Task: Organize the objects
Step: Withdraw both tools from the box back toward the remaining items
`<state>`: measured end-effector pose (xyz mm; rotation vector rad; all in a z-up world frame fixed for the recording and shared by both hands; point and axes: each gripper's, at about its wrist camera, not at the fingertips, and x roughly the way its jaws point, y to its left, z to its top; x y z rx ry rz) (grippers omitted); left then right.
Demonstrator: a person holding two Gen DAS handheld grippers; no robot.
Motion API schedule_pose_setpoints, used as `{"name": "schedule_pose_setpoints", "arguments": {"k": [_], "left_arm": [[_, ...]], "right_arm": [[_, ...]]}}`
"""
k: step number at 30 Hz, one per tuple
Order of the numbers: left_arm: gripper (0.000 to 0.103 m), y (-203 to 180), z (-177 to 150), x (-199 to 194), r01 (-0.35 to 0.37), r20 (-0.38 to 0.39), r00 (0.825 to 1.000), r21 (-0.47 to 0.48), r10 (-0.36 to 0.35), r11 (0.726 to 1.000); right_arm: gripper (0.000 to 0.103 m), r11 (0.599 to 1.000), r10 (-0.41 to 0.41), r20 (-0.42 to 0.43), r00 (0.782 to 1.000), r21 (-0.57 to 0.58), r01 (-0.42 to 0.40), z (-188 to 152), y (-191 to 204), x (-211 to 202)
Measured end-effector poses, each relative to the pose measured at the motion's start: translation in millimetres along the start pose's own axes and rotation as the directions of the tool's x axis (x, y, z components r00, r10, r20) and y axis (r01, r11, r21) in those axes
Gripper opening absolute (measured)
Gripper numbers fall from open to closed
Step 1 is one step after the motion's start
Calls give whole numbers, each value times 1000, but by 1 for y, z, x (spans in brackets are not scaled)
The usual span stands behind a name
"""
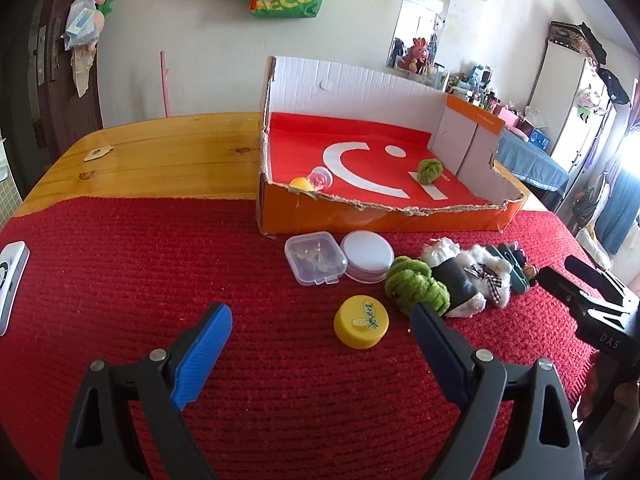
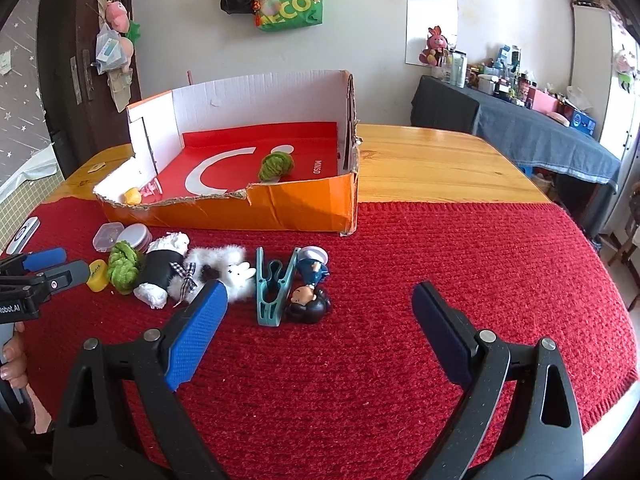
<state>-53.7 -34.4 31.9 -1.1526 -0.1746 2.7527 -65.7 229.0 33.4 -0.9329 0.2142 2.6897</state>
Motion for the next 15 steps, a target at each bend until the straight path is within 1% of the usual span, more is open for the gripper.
{"name": "schedule_pose_setpoints", "arguments": {"k": [5, 7, 11, 15], "left_arm": [[92, 1, 1, 3, 7, -34, 999, 3, -7, 1000], [92, 0, 1, 5, 10, -50, 999, 11, -10, 1000], [89, -3, 0, 10, 15, -84, 996, 36, -12, 999], [88, -7, 1, 13, 4, -89, 996, 62, 1, 998]], "right_arm": [[95, 1000, -23, -23, 999, 5, 23, 8, -7, 3], [95, 1000, -22, -42, 999, 7, 22, 10, -10, 6], [95, 1000, -13, -104, 995, 13, 14, 11, -14, 17], [95, 999, -32, -137, 990, 0, 33, 13, -15, 24]]}}
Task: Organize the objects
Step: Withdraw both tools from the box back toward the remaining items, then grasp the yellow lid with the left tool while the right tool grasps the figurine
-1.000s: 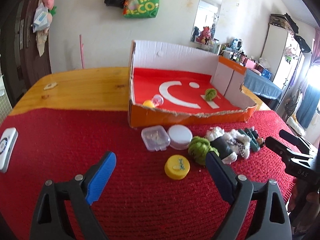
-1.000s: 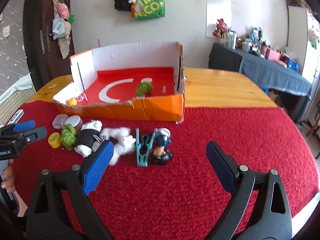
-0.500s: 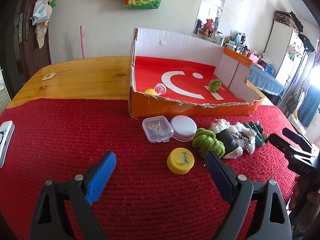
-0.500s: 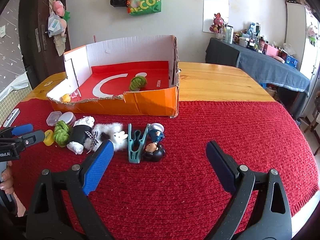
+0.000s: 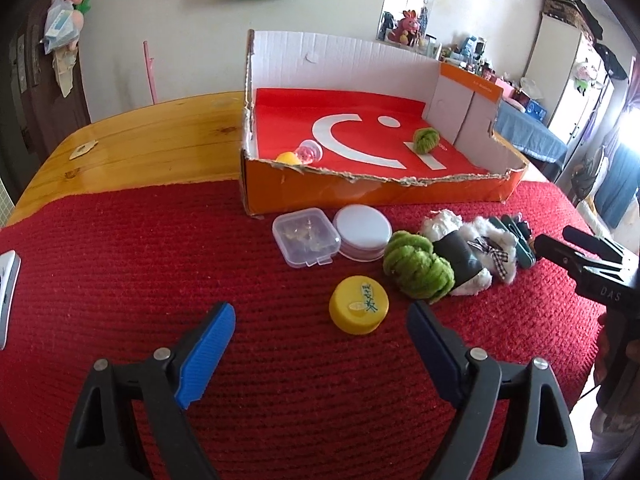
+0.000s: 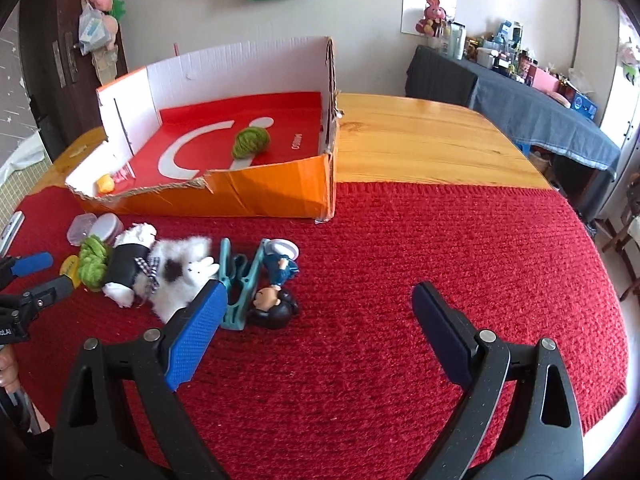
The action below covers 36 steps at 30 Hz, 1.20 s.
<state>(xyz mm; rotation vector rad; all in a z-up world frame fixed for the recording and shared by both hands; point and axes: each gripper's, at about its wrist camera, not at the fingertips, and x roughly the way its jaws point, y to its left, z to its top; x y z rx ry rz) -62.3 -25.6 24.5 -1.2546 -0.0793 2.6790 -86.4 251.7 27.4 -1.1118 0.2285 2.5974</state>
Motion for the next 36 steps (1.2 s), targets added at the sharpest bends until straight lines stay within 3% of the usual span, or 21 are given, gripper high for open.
{"name": "schedule_pose_setpoints", "arguments": {"k": [7, 15, 21, 24, 26, 30, 32, 34, 36], "left_arm": [[76, -2, 4, 4, -13, -2, 1000, 35, 13, 999], [74, -6, 4, 6, -10, 5, 1000, 64, 9, 998], [68, -6, 5, 5, -21, 5, 1000, 96, 21, 995], [66, -5, 5, 5, -13, 3, 1000, 107, 13, 994], [60, -7, 5, 6, -8, 4, 1000, 119, 8, 993], [49, -11, 4, 6, 4, 14, 1000, 135, -6, 991], [46, -13, 3, 6, 4, 19, 1000, 144, -7, 990], [41, -13, 3, 6, 16, 18, 1000, 144, -19, 989], [35, -14, 3, 6, 34, 17, 999, 144, -37, 989]], "right_arm": [[95, 999, -31, -34, 999, 7, 31, 2, -8, 7], [95, 1000, -9, -44, 999, -9, 9, 1, -6, 9], [95, 998, -61, -53, 997, -22, 59, 0, -14, 13], [95, 999, -25, -64, 998, -31, 23, 1, -17, 13], [94, 998, -9, -68, 998, -63, 5, 3, -13, 15], [66, 993, 46, -96, 994, -103, -56, 7, -6, 25], [59, 992, 63, -95, 994, -104, -73, 9, -4, 26], [42, 988, 91, -94, 991, -118, -101, 11, -1, 25], [37, 986, 99, -83, 992, -128, -109, 9, 2, 25]]}}
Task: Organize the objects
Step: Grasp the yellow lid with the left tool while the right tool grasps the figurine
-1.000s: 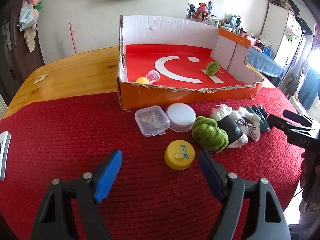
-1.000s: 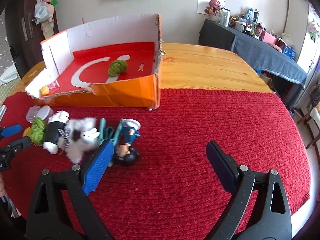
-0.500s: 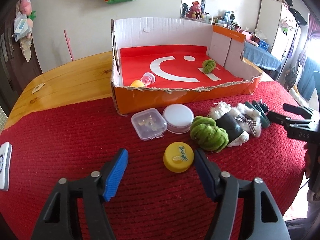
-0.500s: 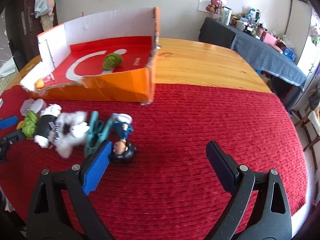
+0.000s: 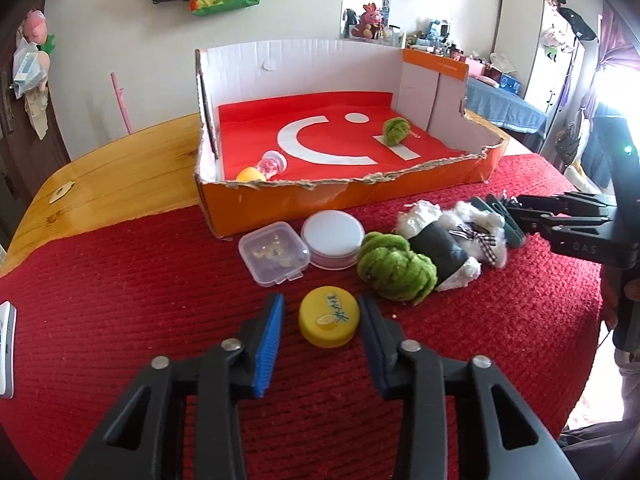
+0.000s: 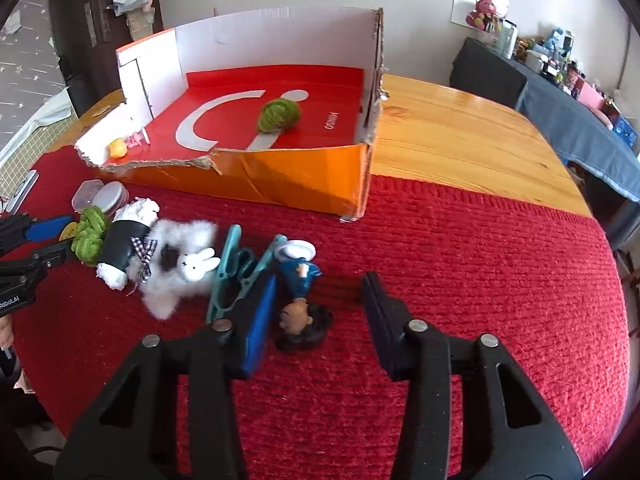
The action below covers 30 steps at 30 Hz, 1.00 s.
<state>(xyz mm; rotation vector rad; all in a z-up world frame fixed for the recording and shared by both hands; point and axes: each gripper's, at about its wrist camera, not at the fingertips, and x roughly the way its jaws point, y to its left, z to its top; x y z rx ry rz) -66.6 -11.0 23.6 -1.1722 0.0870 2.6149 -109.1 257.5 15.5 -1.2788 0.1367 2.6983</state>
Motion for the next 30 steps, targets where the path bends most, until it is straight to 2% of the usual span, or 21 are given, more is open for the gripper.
{"name": "schedule_pose_setpoints", "arguments": {"k": [1, 3, 18, 30], "left_arm": [[32, 0, 0, 0, 5, 1, 1000, -1, -5, 1000], [32, -1, 0, -1, 12, 3, 1000, 0, -12, 1000], [31, 0, 8, -27, 53, 69, 996, -26, -51, 998], [31, -1, 12, -40, 60, 95, 994, -27, -57, 998]], "right_arm": [[28, 1000, 11, 6, 1000, -6, -11, -1, 1, -1], [24, 999, 42, 16, 999, -4, -42, -3, 3, -2], [23, 994, 99, 126, 987, 32, -104, 2, 5, -41], [23, 991, 125, 143, 982, 21, -129, 5, 12, -52]]}}
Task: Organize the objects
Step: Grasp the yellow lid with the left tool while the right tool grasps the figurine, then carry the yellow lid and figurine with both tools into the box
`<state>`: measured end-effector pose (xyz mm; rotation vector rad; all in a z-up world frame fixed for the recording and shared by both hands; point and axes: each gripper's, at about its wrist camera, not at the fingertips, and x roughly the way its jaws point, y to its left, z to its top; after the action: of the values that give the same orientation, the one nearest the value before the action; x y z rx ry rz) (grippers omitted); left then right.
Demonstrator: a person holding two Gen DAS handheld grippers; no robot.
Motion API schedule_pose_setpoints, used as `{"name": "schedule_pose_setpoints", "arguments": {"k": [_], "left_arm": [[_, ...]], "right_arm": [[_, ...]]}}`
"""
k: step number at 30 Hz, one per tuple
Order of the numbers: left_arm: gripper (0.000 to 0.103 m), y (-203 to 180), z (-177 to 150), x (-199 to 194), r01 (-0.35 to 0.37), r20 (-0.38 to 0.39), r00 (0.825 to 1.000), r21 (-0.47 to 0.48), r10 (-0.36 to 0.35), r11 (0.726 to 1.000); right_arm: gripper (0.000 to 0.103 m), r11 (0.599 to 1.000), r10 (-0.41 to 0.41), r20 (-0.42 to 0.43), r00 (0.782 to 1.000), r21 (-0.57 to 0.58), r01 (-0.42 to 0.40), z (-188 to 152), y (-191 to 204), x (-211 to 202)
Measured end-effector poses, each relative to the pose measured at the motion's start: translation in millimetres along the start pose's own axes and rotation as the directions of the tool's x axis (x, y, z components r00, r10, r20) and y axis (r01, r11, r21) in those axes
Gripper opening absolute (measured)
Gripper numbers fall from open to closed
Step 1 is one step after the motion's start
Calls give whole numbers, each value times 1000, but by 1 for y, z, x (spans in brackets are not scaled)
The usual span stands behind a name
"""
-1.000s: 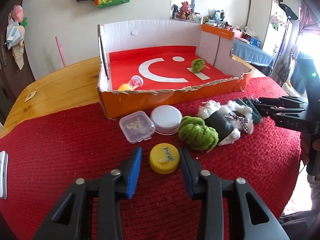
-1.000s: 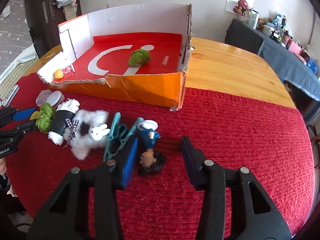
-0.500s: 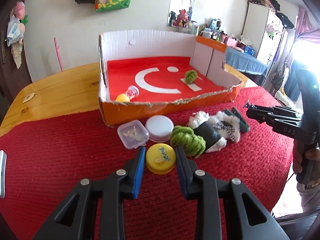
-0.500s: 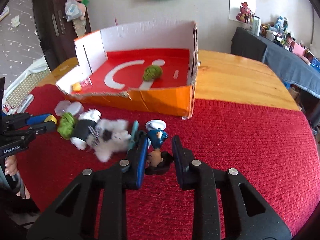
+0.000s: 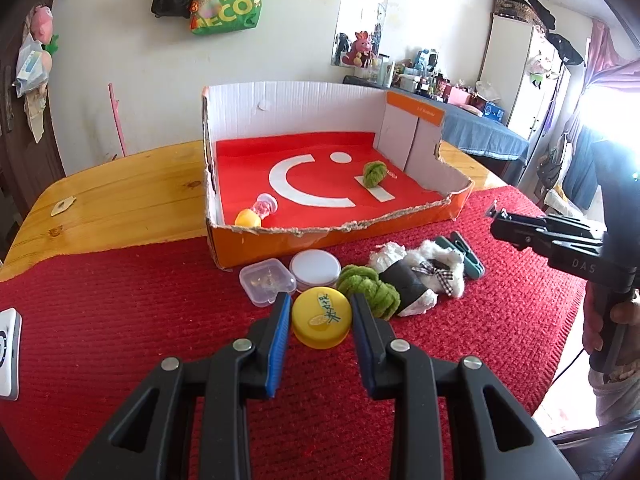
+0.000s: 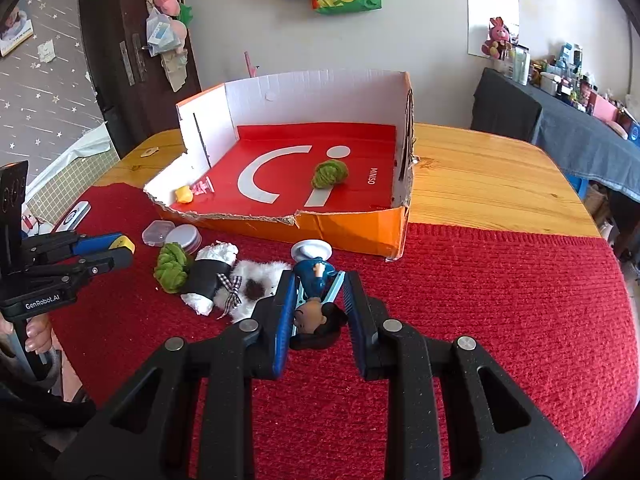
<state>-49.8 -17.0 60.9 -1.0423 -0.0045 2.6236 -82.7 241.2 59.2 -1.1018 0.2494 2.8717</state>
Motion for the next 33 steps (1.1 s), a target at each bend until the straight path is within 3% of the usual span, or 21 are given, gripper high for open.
{"name": "schedule_pose_setpoints", "arguments": {"k": [15, 26, 33], "left_arm": [[31, -3, 29, -19, 5, 70, 998, 34, -7, 999], [31, 8, 54, -5, -2, 66, 998, 29, 0, 1000], [31, 12, 67, 13, 16, 28, 999, 46, -17, 999]], "right_arm": [[23, 1000, 16, 25, 1000, -16, -15, 21, 5, -7], [23, 1000, 19, 20, 1000, -22, -19, 47, -1, 6], [23, 999, 19, -28, 999, -43, -20, 63, -7, 28]]}}
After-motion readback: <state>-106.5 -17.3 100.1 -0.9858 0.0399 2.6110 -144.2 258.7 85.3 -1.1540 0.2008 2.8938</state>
